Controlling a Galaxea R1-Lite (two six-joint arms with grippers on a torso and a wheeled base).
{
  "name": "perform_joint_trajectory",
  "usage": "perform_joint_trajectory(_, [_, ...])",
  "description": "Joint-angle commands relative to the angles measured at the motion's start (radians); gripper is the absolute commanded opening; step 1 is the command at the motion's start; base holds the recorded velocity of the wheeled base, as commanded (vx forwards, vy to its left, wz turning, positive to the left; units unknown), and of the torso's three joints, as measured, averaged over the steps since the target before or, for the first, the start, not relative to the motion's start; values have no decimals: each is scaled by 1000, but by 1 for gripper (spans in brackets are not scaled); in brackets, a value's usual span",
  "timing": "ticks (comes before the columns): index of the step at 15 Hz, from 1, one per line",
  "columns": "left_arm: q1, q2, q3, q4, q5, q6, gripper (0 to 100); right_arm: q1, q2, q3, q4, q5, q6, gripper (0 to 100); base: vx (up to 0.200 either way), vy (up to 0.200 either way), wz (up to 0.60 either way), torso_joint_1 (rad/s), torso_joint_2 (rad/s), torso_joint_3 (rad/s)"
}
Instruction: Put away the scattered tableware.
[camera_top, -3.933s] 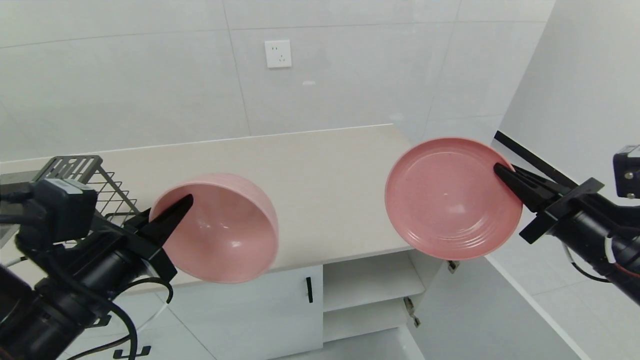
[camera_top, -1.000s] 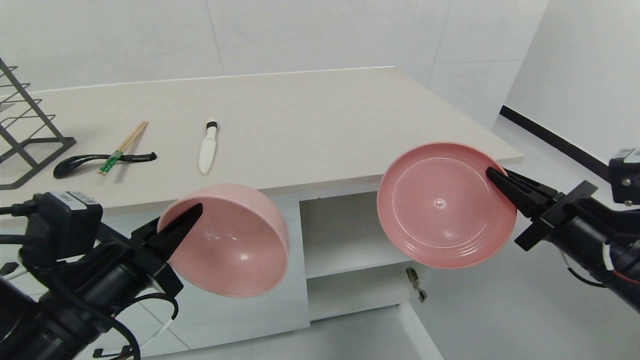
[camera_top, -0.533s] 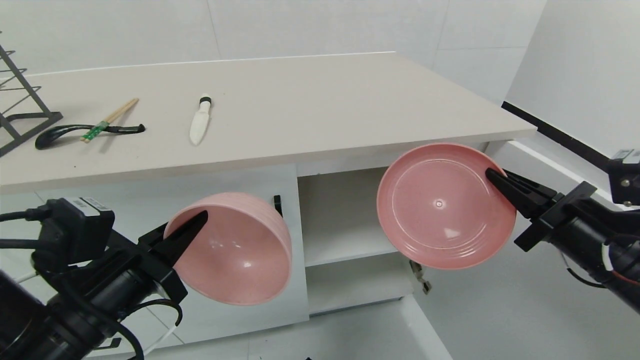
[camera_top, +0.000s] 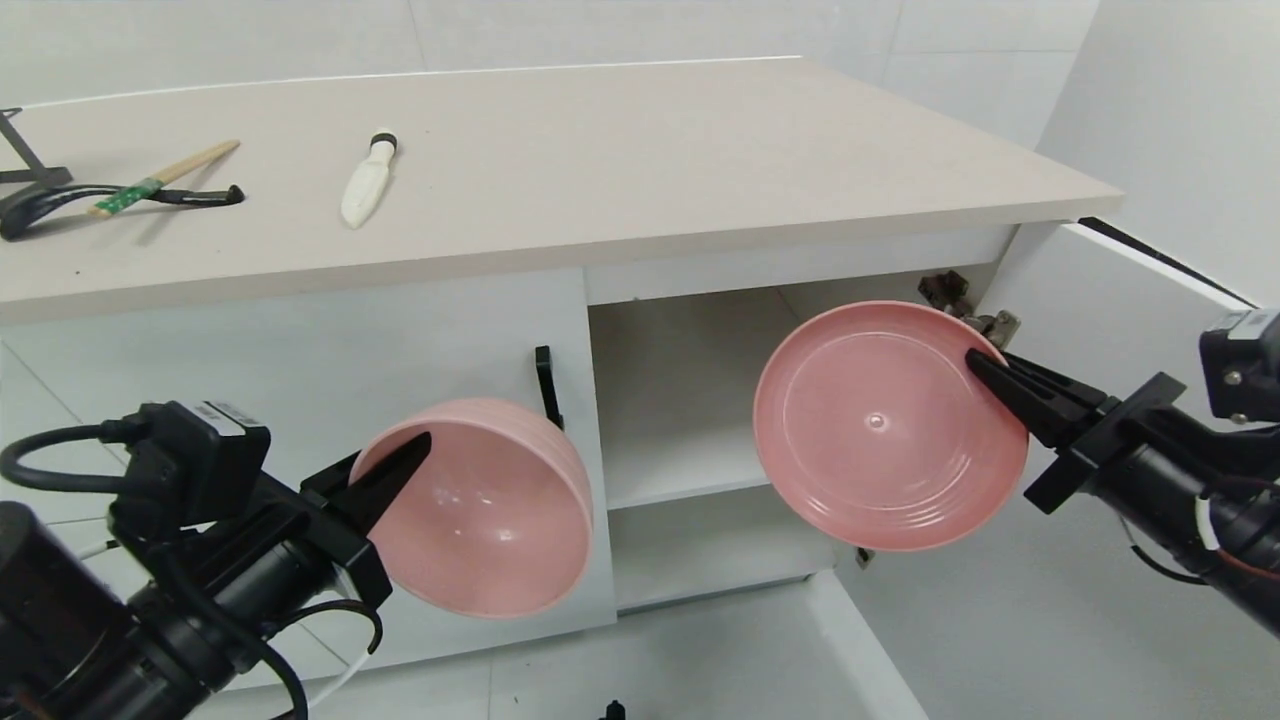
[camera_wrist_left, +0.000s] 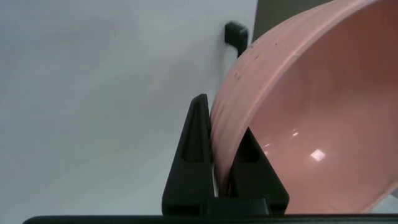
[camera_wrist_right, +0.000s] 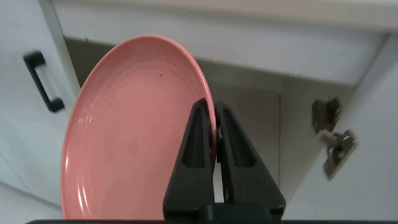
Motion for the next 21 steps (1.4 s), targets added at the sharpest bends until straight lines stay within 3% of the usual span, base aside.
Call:
perform_joint_trajectory(1, [-1, 13, 0, -2, 0, -1, 0, 2, 39, 6, -3, 0, -38, 0, 0, 0, 0, -7, 100, 41])
perform_joint_trajectory(9, [-4, 32, 12, 0, 0, -1, 0, 20, 235, -54, -3, 0, -93, 0, 0, 0, 0, 0, 3, 6])
perform_joint_trajectory(11, [-4, 30, 20, -2, 2, -7, 0, 20, 307, -86, -3, 0, -93, 0, 200, 0, 0, 0, 0, 24])
perform_joint_trajectory(14, [-38, 22, 23, -3, 0, -1, 0, 20, 352, -94, -3, 0, -93, 0, 67, 0, 0, -4, -1, 2])
perform_joint_trajectory(20, [-50, 42, 37, -78, 0, 0, 0, 27, 445, -77, -3, 0, -90, 0, 0, 0, 0, 0, 0, 0])
perform_joint_trajectory(21, [-39, 42, 37, -77, -1, 2, 0, 25, 488, -141, -3, -2, -81, 0, 0, 0, 0, 0, 0, 0])
